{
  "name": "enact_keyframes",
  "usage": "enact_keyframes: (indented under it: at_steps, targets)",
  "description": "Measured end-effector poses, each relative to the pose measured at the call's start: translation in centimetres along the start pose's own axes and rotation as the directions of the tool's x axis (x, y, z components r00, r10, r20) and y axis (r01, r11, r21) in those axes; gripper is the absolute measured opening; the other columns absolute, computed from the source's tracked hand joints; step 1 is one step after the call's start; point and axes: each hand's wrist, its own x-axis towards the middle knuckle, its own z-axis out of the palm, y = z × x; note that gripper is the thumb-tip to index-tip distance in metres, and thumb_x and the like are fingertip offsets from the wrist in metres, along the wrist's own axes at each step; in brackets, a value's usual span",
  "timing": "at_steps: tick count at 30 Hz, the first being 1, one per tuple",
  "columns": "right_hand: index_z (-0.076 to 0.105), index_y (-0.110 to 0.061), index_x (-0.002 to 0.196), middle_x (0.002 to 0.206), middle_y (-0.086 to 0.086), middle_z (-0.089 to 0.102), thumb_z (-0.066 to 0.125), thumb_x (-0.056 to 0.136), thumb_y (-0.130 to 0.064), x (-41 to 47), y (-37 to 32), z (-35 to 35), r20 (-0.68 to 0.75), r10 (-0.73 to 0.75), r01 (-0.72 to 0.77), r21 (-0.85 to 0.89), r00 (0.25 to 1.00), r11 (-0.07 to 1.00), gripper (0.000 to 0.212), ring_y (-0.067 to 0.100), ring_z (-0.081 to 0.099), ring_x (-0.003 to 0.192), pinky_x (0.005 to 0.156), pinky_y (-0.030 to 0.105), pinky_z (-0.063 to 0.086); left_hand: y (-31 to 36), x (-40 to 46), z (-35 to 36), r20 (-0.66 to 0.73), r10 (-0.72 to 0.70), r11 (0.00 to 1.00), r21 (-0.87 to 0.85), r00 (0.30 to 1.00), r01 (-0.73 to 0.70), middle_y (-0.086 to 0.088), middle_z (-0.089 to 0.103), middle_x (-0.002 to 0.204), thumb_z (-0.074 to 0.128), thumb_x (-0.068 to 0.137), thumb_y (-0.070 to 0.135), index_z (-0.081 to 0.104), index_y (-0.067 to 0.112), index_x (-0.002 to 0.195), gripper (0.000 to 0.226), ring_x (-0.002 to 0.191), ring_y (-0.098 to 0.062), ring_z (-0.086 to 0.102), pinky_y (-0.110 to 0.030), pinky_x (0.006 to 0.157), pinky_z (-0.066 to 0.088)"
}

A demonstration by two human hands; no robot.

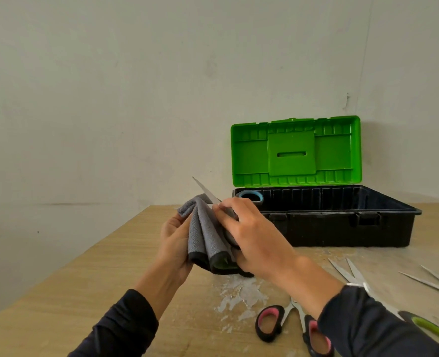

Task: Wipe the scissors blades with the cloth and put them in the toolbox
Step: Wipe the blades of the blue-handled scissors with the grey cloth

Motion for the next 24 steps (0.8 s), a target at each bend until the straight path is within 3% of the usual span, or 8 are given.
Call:
enact_keyframes:
  at_steps: [4,7,9,12,15,18,21,24]
  targets:
    - [0.042,-0.014,0.141,0.136,0.003,0.042,0.073,0.071,-0.033,0.2,1.3,-0.3,0.090,-0.020,0.027,-0.082,0.996,0.996,0.078,0.022,0.030,0.134,0.107,0.031,0.032,0.1,0.3,-0.4,-0.010,-0.005,0.999,-0.033,1.000,0.005,-0.011,0.067,0.083,0.051,0.090,0.005,0.059,0.000,0.107,0.020,0.060,-0.013,0.068,-0.022,0.051,0.055]
    - [0.044,-0.013,0.140,0.136,-0.001,0.041,0.065,0.075,-0.021,0.3,1.5,-0.9,0.119,0.042,-0.061,0.162,0.992,0.985,0.069,0.014,0.020,0.136,0.111,0.016,0.012,0.1,0.5,-0.6,-0.024,-0.008,0.998,-0.056,1.000,0.007,-0.009,0.068,0.081,0.050,0.091,0.005,0.061,0.004,0.103,0.017,0.059,-0.013,0.067,-0.022,0.052,0.055]
    - [0.056,-0.011,0.129,0.124,0.001,0.051,0.057,0.074,-0.010,0.4,1.3,-1.2,-0.016,0.168,-0.156,0.289,0.986,0.944,0.055,0.012,0.034,0.125,0.108,0.013,0.022,0.2,0.5,-0.7,-0.022,-0.009,0.998,-0.064,1.000,0.008,-0.006,0.069,0.074,0.050,0.091,0.005,0.062,0.006,0.097,0.014,0.057,-0.012,0.067,-0.022,0.050,0.055]
    - [0.065,-0.016,0.112,0.108,-0.001,0.060,0.054,0.079,-0.023,0.9,1.5,-1.4,-0.235,0.275,-0.235,0.185,0.932,0.954,0.036,0.017,0.049,0.111,0.097,0.030,0.039,0.1,0.5,-0.7,0.018,-0.018,0.999,-0.029,1.000,0.019,-0.005,0.071,0.073,0.051,0.091,0.007,0.062,0.006,0.098,0.013,0.059,-0.013,0.068,-0.023,0.051,0.055]
    - [0.068,-0.027,0.090,0.089,-0.012,0.063,0.054,0.081,-0.049,1.2,1.5,-1.7,-0.163,0.307,-0.301,0.064,0.938,0.952,0.028,0.014,0.055,0.096,0.085,0.036,0.041,-0.1,0.4,-0.4,0.077,-0.021,1.000,0.014,0.997,0.020,-0.006,0.073,0.077,0.051,0.090,0.008,0.062,0.005,0.101,0.015,0.065,-0.015,0.070,-0.024,0.056,0.057]
    - [0.068,-0.027,0.079,0.078,-0.011,0.062,0.065,0.081,-0.044,1.1,1.4,-1.8,-0.061,0.371,-0.347,0.238,0.927,0.907,0.018,0.011,0.055,0.076,0.067,0.032,0.043,-0.2,0.3,-0.3,0.117,-0.025,0.999,0.041,0.993,0.020,-0.008,0.072,0.077,0.052,0.088,0.007,0.062,0.001,0.101,0.017,0.064,-0.015,0.069,-0.024,0.055,0.056]
    - [0.075,-0.022,0.080,0.079,-0.005,0.070,0.071,0.079,-0.036,1.2,1.4,-2.0,-0.021,0.419,-0.381,0.375,0.908,0.845,0.014,0.013,0.063,0.078,0.072,0.035,0.050,-0.3,0.3,-0.4,0.129,-0.029,0.998,0.054,0.991,0.022,-0.011,0.071,0.082,0.057,0.082,0.008,0.061,-0.002,0.104,0.025,0.067,-0.017,0.070,-0.025,0.057,0.057]
    - [0.077,-0.023,0.081,0.081,-0.004,0.074,0.074,0.076,-0.036,1.5,1.1,-2.0,-0.005,0.455,-0.419,0.382,0.890,0.824,0.014,0.014,0.066,0.081,0.077,0.037,0.053,-0.5,0.2,-0.4,0.144,-0.046,0.997,0.072,0.988,0.035,-0.013,0.071,0.085,0.057,0.084,0.004,0.061,-0.003,0.103,0.021,0.070,-0.020,0.070,-0.027,0.060,0.058]
